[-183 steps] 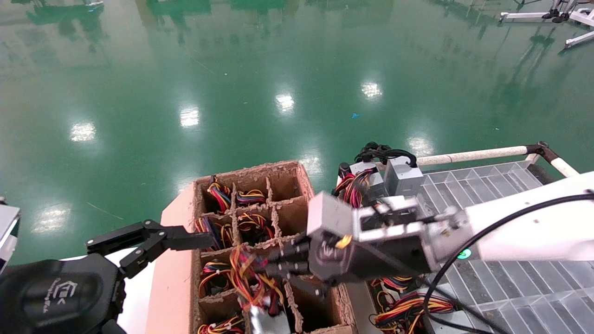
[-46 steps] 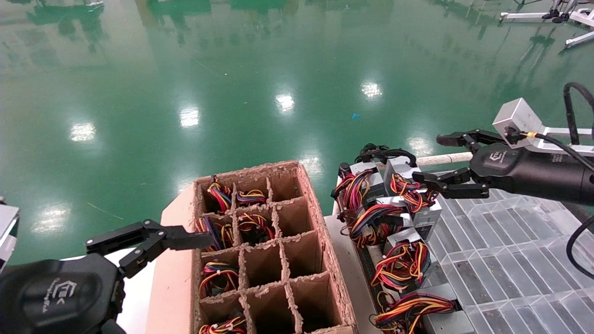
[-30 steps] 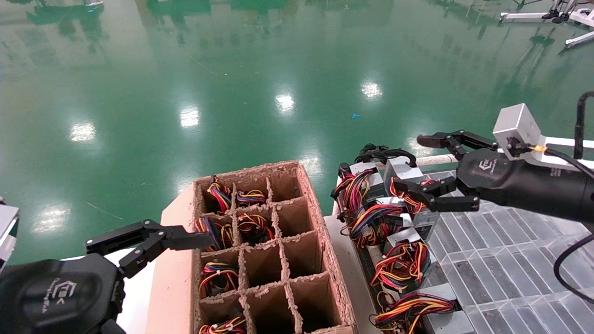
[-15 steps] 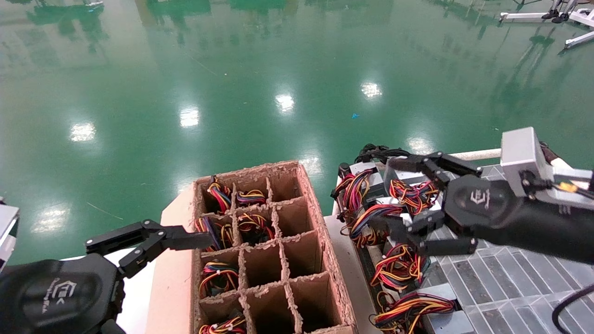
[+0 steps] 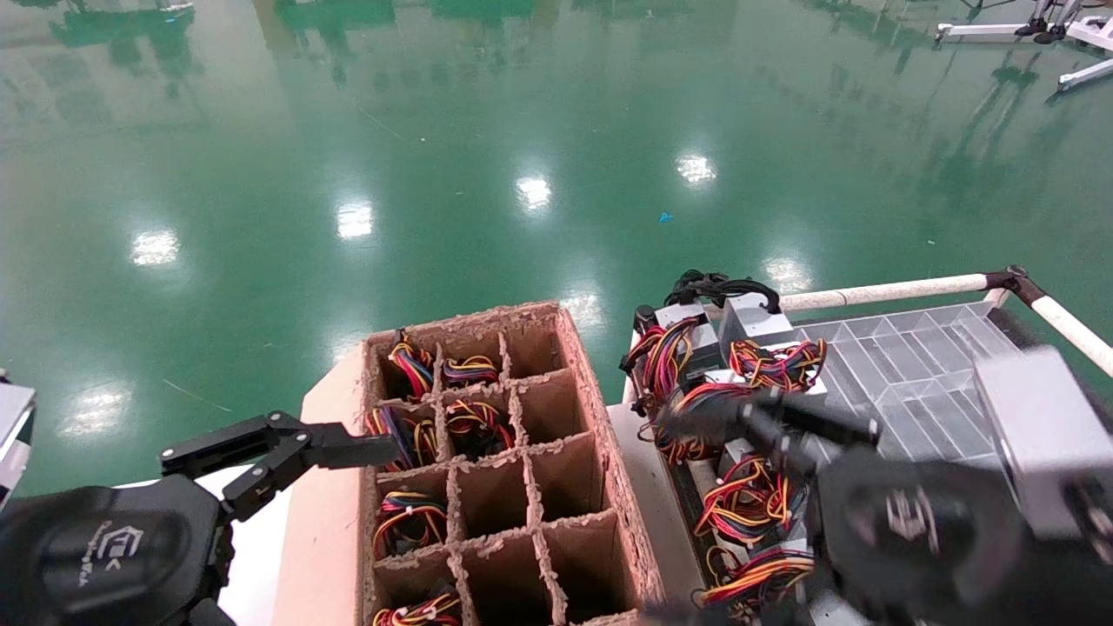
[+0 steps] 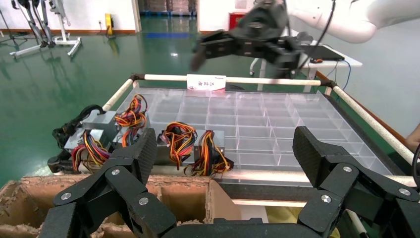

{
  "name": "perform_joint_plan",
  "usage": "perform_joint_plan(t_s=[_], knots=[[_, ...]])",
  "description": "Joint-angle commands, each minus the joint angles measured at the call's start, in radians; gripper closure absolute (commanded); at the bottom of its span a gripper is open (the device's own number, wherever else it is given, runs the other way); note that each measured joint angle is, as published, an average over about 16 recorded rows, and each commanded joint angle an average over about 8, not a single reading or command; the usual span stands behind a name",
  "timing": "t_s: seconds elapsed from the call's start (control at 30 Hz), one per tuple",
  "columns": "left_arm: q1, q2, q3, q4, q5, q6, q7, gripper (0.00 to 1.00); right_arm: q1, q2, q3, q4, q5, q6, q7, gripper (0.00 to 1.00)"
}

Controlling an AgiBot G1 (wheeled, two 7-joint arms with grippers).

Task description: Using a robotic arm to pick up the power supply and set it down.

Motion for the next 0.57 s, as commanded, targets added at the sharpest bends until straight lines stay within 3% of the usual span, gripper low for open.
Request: perform_joint_plan(t_s=[0.03,0.23,0.57], knots=[[0.000,0.000,0.000,0.000,0.000,0.000,0.000,0.00,-0.030,0.010,0.008,0.046,0.026,-0.004,0.021,0.00],[0.000,0.000,0.000,0.000,0.000,0.000,0.000,0.00,-0.067,0.021,0.018,0.106,0.059,-0.011,0.041,0.00],[0.000,0.000,0.000,0.000,0.000,0.000,0.000,0.00,-0.056,0.018,0.017,0.087,0.049,-0.009,0.035,0.00]])
